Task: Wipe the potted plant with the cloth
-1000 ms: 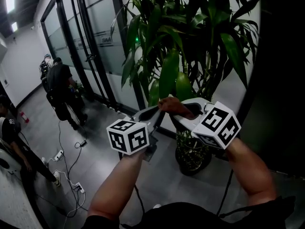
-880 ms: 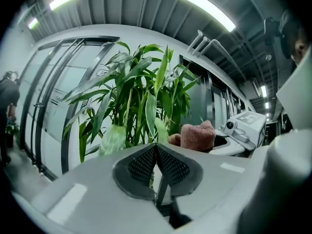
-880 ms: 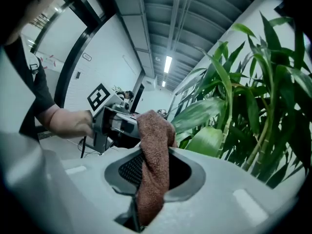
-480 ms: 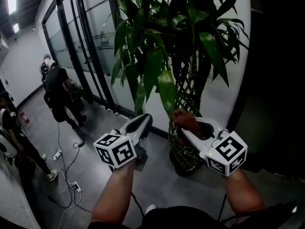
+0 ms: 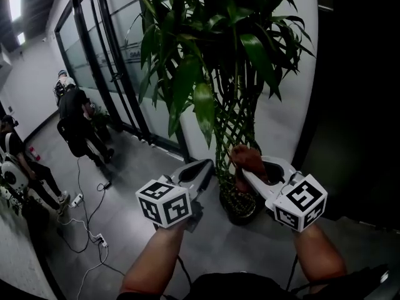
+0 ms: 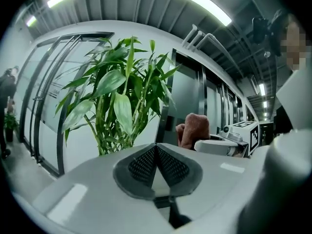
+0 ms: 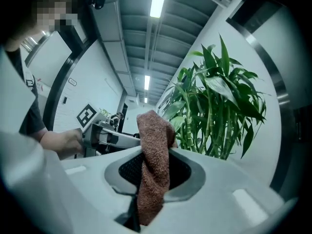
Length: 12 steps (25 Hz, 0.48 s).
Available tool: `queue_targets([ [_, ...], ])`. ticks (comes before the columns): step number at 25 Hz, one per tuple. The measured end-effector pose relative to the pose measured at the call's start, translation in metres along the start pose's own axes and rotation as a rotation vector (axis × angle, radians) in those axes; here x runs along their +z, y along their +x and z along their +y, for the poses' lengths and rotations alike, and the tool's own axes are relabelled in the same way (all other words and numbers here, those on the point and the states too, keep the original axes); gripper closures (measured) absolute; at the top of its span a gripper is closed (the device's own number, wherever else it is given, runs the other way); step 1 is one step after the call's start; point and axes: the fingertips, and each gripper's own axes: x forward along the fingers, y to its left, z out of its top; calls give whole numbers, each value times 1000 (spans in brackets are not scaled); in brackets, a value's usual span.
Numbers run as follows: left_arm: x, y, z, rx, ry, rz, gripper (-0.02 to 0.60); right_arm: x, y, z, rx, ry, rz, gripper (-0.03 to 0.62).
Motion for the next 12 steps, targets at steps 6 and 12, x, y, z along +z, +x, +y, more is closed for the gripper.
queue_targets([
  [6,-8,-3,-42,-69,6,25,565,1,-29,11,-58,2,22,523],
  [12,1,-9,-65,-116,-9,-2,564,0,-53,22,-110,-16,56,523],
])
